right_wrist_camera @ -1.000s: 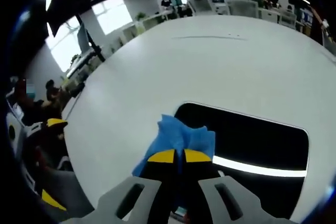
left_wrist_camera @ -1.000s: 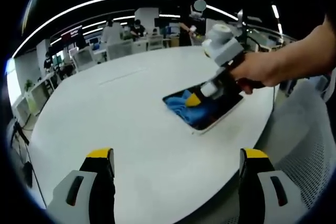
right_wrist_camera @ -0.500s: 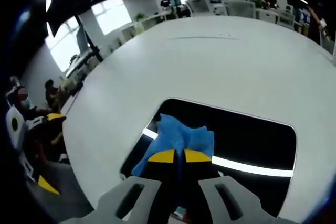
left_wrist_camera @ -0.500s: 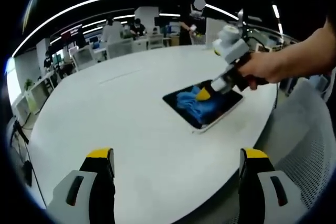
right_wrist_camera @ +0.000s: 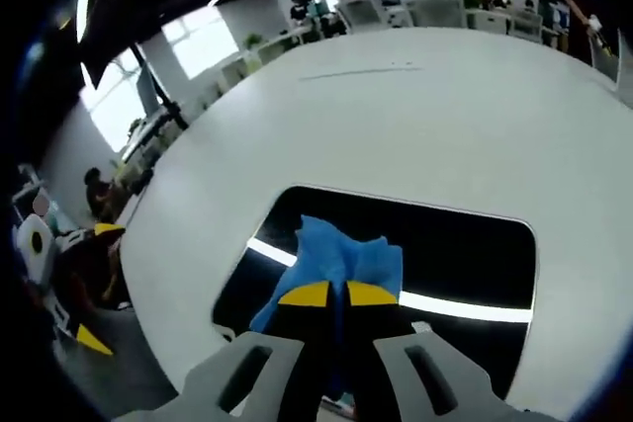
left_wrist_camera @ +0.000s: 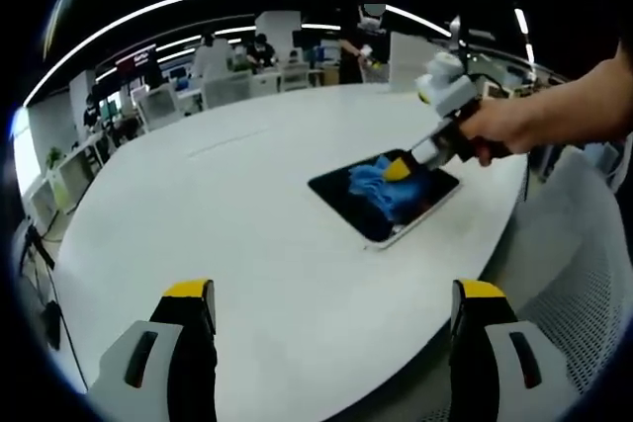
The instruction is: Wipe the mirror surface with the cleaning cloth until all visible marks leave the cleaned area.
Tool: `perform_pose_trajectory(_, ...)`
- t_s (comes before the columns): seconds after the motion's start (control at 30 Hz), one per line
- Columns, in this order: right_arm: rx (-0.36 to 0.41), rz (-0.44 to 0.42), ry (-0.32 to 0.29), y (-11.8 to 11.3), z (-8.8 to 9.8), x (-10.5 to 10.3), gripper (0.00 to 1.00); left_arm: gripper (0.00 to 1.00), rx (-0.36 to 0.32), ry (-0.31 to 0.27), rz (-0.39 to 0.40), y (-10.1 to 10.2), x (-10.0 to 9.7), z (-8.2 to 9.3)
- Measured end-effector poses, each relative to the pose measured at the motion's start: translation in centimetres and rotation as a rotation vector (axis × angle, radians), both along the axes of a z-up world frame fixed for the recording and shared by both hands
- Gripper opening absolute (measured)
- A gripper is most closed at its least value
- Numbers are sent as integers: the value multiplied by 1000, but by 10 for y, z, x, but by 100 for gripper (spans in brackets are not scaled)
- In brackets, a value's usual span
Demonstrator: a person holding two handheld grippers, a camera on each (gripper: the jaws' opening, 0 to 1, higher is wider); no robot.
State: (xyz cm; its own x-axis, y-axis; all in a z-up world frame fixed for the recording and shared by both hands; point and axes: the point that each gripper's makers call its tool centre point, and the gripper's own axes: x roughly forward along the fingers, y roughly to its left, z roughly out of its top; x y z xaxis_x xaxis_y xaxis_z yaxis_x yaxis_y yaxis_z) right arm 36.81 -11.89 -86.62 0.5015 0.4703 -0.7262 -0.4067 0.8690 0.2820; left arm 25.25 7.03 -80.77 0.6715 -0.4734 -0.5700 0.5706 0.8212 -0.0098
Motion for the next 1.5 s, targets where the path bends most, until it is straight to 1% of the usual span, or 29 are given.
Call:
perform_pose_trajectory(0.3,-17,1,-9,-17,0,0,0,99,-1,-1,7,1,0,0)
perform_pose_trajectory(0.63,-43,1,-26,-36,-1,-1,0,99,4,6,-8,-1,-1,-1)
perform_pose_trajectory(1.03,-38,-41,-27,-60,0,3,0,99,-3,9,-2,-1,-1,-1)
perform_pose_trajectory(1.23,-36,-42,-27,-69,0,2,0,99,-1,8,-2,-1,-1,-1)
perform_pose_trajectory(1.33,-49,-30,-28,-72,-1,2,0,99,0,10,0,-1,-1,-1)
perform_pose_trajectory(1.5,-44,-50,-19,-81,0,2,0,99,1,12,-1,-1,-1,-2)
